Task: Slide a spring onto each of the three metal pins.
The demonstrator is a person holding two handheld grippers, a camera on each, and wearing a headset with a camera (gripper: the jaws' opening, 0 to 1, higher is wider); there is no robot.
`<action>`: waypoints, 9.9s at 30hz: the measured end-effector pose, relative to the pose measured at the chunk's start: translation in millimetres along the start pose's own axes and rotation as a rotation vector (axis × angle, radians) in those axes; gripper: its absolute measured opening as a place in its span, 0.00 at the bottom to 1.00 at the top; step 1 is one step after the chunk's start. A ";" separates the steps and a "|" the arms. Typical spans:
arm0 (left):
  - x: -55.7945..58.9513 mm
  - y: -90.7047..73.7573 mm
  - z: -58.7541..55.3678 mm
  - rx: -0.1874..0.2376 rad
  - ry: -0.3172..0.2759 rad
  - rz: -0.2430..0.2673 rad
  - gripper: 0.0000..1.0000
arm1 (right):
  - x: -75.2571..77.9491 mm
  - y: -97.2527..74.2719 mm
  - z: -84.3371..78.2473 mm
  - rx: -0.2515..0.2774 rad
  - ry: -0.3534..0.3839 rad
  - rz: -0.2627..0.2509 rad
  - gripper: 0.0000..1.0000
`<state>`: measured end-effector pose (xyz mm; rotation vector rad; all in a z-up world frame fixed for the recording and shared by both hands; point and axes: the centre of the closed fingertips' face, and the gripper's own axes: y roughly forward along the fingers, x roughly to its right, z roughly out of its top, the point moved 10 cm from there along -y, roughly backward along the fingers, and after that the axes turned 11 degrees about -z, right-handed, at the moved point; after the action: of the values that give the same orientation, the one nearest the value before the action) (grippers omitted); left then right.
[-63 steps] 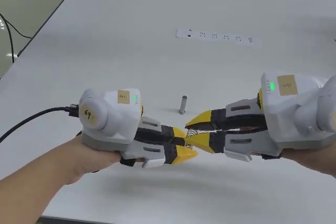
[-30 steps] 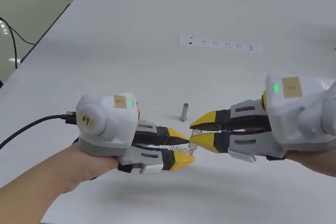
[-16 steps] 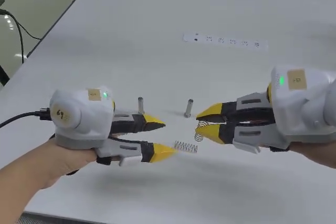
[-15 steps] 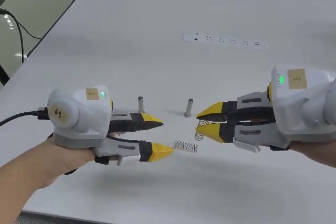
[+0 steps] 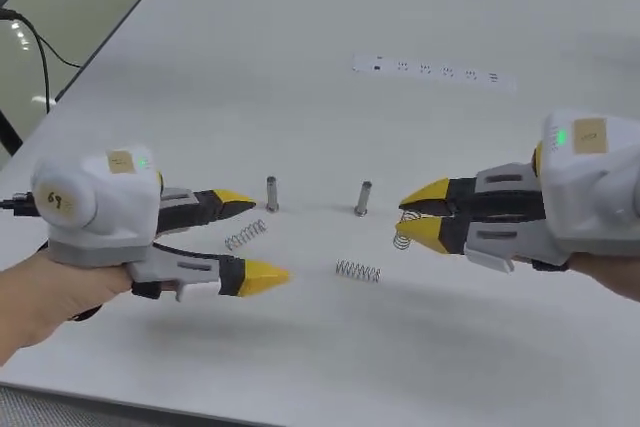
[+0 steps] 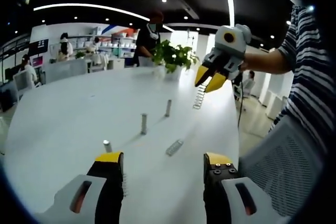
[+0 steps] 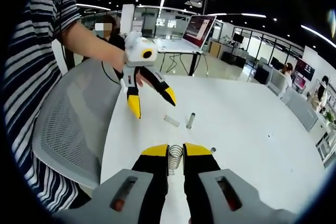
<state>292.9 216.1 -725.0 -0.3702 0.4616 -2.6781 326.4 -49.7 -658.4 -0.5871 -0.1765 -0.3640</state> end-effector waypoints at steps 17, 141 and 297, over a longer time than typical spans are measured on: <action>-10.9 -19.1 -19.3 -0.033 -0.038 0.075 0.90 | 11.0 -4.6 -11.8 -0.025 0.021 -0.055 0.07; -5.3 -26.9 -16.8 0.014 -0.094 0.105 0.93 | 48.1 -0.2 -90.7 -0.075 0.648 -0.408 0.27; 25.3 74.6 34.9 0.057 0.081 -0.307 0.03 | -17.5 26.7 -4.0 -0.251 -0.153 0.161 0.07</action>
<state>306.7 131.5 -715.9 -0.3399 0.3764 -3.0065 320.8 -26.4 -679.8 -0.8727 -0.2307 -0.1856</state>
